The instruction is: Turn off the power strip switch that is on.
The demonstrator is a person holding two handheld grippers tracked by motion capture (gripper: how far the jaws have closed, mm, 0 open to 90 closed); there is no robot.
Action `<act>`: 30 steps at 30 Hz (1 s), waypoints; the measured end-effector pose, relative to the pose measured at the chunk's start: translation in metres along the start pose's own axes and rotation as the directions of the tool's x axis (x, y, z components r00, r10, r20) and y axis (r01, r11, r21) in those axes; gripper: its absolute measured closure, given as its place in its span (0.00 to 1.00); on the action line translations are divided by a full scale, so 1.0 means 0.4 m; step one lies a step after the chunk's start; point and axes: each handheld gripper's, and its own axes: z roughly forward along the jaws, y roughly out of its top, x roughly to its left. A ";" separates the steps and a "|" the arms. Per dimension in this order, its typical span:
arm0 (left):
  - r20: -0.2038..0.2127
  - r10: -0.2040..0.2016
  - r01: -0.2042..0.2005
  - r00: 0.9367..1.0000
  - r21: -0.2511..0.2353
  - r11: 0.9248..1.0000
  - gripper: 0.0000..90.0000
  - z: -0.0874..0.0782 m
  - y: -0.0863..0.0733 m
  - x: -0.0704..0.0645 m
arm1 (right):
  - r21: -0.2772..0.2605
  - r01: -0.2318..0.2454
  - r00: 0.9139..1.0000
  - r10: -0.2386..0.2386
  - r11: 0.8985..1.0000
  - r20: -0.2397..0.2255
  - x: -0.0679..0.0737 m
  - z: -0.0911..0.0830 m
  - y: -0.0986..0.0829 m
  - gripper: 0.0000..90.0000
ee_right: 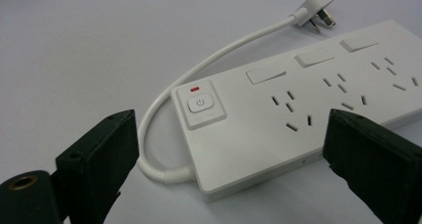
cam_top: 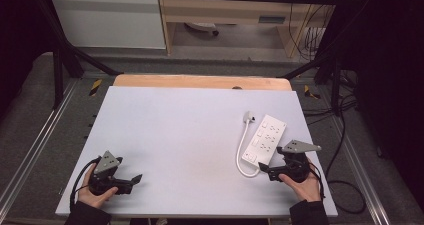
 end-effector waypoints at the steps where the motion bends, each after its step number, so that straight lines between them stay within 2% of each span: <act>1: -0.001 0.000 0.000 1.000 0.000 1.000 0.04 0.000 0.000 0.000 | 0.002 0.002 1.000 -0.002 1.000 0.002 0.001 0.001 0.001 0.12; 14: -0.003 -0.003 0.003 1.000 0.001 1.000 0.04 0.000 0.000 0.001 | -0.003 0.012 1.000 -0.012 1.000 0.005 0.001 0.010 0.020 0.32; 30: -0.003 -0.004 0.004 1.000 0.001 1.000 0.04 0.000 -0.001 0.002 | 0.001 -0.013 1.000 0.013 1.000 -0.005 -0.006 0.022 0.031 0.52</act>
